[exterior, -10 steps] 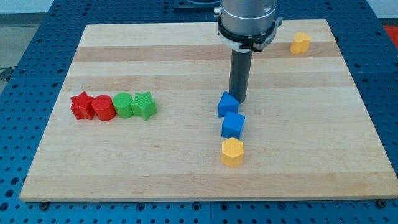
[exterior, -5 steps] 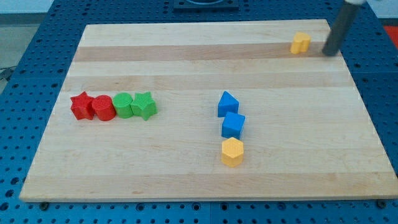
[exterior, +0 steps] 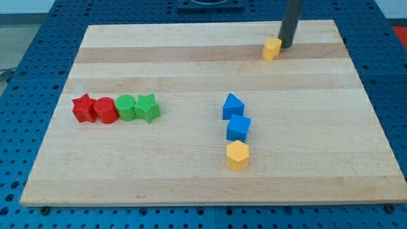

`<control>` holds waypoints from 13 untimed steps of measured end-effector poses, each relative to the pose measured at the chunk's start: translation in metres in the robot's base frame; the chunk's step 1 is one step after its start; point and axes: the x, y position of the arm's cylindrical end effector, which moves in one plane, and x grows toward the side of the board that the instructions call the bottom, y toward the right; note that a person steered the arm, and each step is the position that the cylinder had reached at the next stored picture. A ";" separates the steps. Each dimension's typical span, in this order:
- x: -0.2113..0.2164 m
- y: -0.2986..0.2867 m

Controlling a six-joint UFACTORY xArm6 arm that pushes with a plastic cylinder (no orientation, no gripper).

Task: Push yellow heart above blue triangle

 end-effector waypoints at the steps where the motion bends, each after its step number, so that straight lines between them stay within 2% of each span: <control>1: 0.000 -0.027; 3: 0.002 -0.078; 4: 0.020 -0.097; 5: 0.070 -0.100; 6: 0.079 -0.100; 7: 0.049 -0.104; 8: -0.021 -0.107; 9: 0.010 -0.029; 11: 0.018 -0.030; 13: 0.059 -0.057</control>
